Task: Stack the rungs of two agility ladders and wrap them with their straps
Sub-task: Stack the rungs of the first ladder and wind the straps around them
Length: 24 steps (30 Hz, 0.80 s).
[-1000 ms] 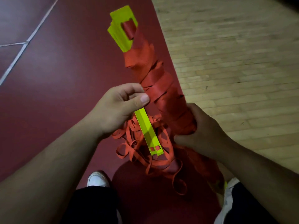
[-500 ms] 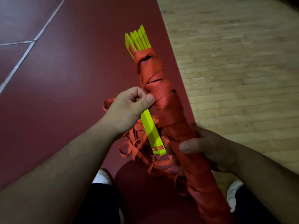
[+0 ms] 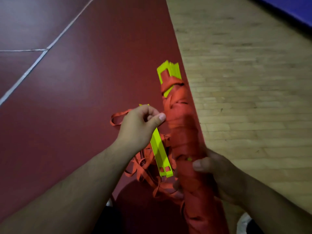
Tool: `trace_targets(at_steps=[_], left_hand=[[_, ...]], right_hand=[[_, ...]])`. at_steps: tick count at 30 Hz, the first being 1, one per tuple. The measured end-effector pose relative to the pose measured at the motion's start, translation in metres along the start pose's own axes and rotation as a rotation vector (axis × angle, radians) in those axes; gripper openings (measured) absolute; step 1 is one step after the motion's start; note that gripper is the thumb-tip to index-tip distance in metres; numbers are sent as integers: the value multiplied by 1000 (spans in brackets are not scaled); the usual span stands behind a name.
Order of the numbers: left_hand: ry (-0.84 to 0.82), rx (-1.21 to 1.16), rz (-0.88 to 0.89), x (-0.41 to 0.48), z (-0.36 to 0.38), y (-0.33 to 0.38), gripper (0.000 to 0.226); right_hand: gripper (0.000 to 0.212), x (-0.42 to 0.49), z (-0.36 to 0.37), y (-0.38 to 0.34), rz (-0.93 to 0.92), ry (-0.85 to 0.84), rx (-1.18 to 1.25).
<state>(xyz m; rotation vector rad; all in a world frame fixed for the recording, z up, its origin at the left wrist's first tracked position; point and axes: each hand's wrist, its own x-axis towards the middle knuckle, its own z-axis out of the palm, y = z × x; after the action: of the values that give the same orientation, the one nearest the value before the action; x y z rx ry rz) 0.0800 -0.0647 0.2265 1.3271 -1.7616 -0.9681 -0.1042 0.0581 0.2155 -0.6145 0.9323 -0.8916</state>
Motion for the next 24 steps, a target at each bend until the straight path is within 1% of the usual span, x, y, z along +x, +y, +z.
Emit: trace_targets(at_steps=[2, 6, 7, 9, 10, 12, 15, 19, 22, 24], left_hand=[[-28, 25, -6, -1, 1, 1, 19], [-60, 41, -16, -2, 1, 1, 17], [-59, 31, -21, -2, 0, 1, 17], [-56, 9, -24, -2, -3, -1, 15], [-54, 5, -22, -2, -4, -1, 15], [-56, 1, -17, -3, -4, 0, 14], [-59, -4, -14, -4, -4, 2, 15], [-101, -35, -14, -3, -8, 5, 17], [-163, -119, 1, -3, -11, 7, 23], [-181, -178, 29, -4, -12, 9, 26]], right_hand=[[74, 0, 3, -1, 29, 24, -16], [77, 2, 2, -2, -24, 160, -195], [74, 3, 1, -4, -46, 194, -230], [59, 4, -1, -6, -91, 239, -248], [52, 4, -2, -7, -98, 238, -228], [45, 3, -3, -7, -66, 212, -186], [43, 2, -2, -5, -21, 186, -196], [39, 2, -4, -4, -39, 204, -226], [40, 0, -8, -7, -30, 216, -211], [37, -1, -9, -8, -56, 242, -228]])
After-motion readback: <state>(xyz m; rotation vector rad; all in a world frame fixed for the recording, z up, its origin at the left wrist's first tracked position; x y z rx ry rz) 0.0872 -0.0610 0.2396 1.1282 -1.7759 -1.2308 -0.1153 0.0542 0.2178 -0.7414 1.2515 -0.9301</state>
